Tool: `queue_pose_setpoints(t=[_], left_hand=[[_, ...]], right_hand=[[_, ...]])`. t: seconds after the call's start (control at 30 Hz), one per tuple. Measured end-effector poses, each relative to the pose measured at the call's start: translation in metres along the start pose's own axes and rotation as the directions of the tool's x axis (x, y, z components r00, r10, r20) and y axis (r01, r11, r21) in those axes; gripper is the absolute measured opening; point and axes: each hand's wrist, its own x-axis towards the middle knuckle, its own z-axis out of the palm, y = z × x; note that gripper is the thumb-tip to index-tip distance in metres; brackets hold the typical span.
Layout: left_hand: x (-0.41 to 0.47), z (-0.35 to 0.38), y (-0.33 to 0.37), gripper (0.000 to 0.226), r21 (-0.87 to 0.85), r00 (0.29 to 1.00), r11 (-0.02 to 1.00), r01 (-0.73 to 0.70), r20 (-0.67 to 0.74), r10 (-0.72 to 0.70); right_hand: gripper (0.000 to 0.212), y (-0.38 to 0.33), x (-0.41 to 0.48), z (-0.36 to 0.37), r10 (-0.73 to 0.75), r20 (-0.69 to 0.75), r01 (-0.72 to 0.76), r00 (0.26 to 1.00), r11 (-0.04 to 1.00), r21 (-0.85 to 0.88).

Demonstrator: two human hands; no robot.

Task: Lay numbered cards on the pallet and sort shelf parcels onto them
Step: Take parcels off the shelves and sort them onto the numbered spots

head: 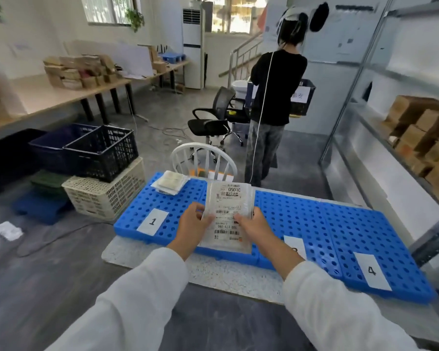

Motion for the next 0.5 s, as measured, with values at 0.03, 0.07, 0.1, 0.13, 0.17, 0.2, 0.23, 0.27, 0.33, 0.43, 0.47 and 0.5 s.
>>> queue_pose_setpoints(t=[0.03, 0.07, 0.1, 0.13, 0.17, 0.2, 0.23, 0.27, 0.33, 0.43, 0.47, 0.5], left_hand=[[0.011, -0.007, -0.006, 0.024, 0.006, 1.000, 1.000, 0.009, -0.007, -0.009], [0.024, -0.015, -0.012, 0.024, 0.010, 1.000, 1.000, 0.017, -0.012, -0.017], [0.038, -0.023, -0.018, 0.025, 0.009, 1.000, 1.000, 0.026, -0.012, -0.026], [0.054, -0.030, -0.024, 0.025, 0.003, 0.999, 0.999, 0.035, -0.007, -0.034], [0.071, -0.038, -0.028, 0.025, -0.006, 0.999, 0.999, 0.042, 0.002, -0.042], [0.089, -0.045, -0.032, 0.025, -0.017, 0.999, 0.999, 0.050, 0.014, -0.050], [0.106, -0.052, -0.035, 0.025, -0.027, 0.998, 0.998, 0.057, 0.027, -0.056], [0.125, -0.059, -0.038, 0.025, -0.035, 0.997, 0.998, 0.060, 0.040, -0.059], [0.160, -0.074, -0.042, 0.026, -0.052, 0.996, 0.997, 0.057, 0.067, -0.053], [0.208, -0.093, -0.048, 0.023, -0.063, 0.995, 0.997, 0.052, 0.094, -0.046], [0.222, -0.098, -0.051, 0.022, -0.062, 0.994, 0.997, 0.053, 0.098, -0.046], [0.234, -0.102, -0.054, 0.020, -0.061, 0.994, 0.997, 0.053, 0.102, -0.046]], right_hand=[[0.036, -0.002, 0.010, 0.012, 0.010, 0.014, -0.010, 1.000, 1.000, 0.001], [0.034, -0.005, 0.021, 0.024, 0.020, 0.026, -0.020, 0.999, 1.000, 0.002], [0.033, -0.007, 0.032, 0.036, 0.027, 0.033, -0.027, 0.999, 1.000, 0.000], [0.033, -0.010, 0.044, 0.048, 0.031, 0.035, -0.030, 0.999, 1.000, -0.003], [0.033, -0.013, 0.057, 0.060, 0.032, 0.031, -0.032, 0.999, 0.999, -0.009], [0.034, -0.016, 0.070, 0.072, 0.036, 0.021, -0.035, 0.999, 0.999, -0.016], [0.035, -0.019, 0.083, 0.084, 0.040, 0.006, -0.040, 0.999, 0.999, -0.023], [0.034, -0.023, 0.095, 0.095, 0.047, -0.011, -0.047, 0.999, 0.999, -0.026], [0.033, -0.031, 0.120, 0.115, 0.063, -0.036, -0.065, 0.997, 0.997, -0.029], [0.036, -0.043, 0.154, 0.145, 0.095, -0.060, -0.096, 0.994, 0.995, -0.017], [0.037, -0.046, 0.164, 0.154, 0.102, -0.070, -0.103, 0.992, 0.995, -0.006], [0.037, -0.049, 0.174, 0.162, 0.107, -0.078, -0.107, 0.991, 0.994, 0.003]])
